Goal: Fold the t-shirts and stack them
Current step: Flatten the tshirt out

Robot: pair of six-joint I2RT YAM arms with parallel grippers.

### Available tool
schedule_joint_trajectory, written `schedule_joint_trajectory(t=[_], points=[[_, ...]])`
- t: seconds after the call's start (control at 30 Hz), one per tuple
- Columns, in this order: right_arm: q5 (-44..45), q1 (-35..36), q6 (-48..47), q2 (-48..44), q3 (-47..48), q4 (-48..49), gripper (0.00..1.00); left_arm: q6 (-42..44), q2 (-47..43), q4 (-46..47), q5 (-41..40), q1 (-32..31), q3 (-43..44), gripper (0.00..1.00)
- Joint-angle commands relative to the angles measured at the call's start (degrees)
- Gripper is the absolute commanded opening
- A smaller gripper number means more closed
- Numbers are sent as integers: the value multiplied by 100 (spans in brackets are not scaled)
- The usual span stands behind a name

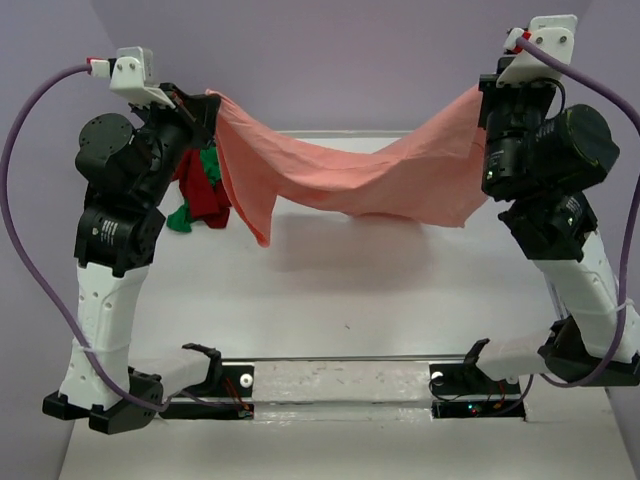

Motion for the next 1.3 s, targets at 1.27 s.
schedule_joint_trajectory(t=[1.27], points=[[-2633,-579,-1690,18,7,2452,0,1815,3025,-993,-2025,-1247,4457,0]])
